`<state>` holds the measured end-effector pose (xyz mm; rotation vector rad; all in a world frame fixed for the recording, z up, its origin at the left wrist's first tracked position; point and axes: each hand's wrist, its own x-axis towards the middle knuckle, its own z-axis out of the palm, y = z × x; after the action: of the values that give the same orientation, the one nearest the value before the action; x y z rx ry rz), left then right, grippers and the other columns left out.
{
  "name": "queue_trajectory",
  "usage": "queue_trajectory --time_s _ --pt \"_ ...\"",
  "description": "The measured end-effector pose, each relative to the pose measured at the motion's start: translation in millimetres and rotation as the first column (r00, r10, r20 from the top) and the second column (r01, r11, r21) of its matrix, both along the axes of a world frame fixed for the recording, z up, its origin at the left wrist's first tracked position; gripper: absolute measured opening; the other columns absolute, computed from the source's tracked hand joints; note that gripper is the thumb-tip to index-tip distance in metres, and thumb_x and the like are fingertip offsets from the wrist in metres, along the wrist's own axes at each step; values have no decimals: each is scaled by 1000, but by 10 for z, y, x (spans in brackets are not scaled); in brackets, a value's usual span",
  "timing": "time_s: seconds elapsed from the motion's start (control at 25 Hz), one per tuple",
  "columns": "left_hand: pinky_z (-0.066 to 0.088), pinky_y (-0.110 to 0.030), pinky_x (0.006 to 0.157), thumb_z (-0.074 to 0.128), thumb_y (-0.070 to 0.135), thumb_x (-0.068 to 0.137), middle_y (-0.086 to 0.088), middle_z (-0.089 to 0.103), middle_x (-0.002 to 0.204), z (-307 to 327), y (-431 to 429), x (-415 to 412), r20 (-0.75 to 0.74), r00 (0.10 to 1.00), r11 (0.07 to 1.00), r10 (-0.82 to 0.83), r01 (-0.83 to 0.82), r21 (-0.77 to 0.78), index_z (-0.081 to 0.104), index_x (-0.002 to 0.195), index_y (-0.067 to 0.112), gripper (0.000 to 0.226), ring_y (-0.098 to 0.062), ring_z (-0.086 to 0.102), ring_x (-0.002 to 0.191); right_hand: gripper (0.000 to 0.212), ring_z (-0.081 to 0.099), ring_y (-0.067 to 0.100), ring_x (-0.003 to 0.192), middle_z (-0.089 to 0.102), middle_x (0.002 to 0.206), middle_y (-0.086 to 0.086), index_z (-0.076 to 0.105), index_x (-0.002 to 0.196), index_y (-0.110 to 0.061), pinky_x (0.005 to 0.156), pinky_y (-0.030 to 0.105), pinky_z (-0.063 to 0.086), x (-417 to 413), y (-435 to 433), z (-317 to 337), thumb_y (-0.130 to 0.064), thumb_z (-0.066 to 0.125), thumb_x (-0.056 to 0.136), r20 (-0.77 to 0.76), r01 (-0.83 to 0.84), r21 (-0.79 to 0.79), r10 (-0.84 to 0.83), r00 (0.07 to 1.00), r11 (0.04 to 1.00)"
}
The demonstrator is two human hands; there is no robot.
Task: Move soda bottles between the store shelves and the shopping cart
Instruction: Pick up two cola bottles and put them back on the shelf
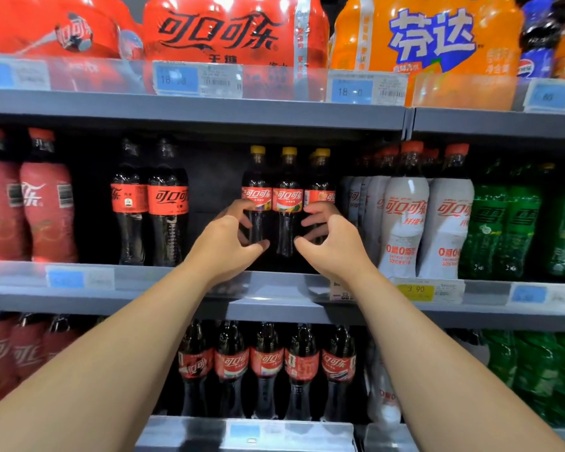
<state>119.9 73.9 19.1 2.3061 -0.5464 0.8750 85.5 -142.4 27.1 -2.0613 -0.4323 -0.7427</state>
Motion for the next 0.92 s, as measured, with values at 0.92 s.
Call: queue_trajectory --time_s 0.92 --pt "51 -26 92 65 28 88 9 61 120 -683 1035 -1914 30 993 992 -110 112 -53 54 130 23 43 -8 60 112 35 55 4 124 61 126 -10 58 119 -31 98 27 52 -1586 707 -548 -20 63 87 138 -287 134 269 953 949"
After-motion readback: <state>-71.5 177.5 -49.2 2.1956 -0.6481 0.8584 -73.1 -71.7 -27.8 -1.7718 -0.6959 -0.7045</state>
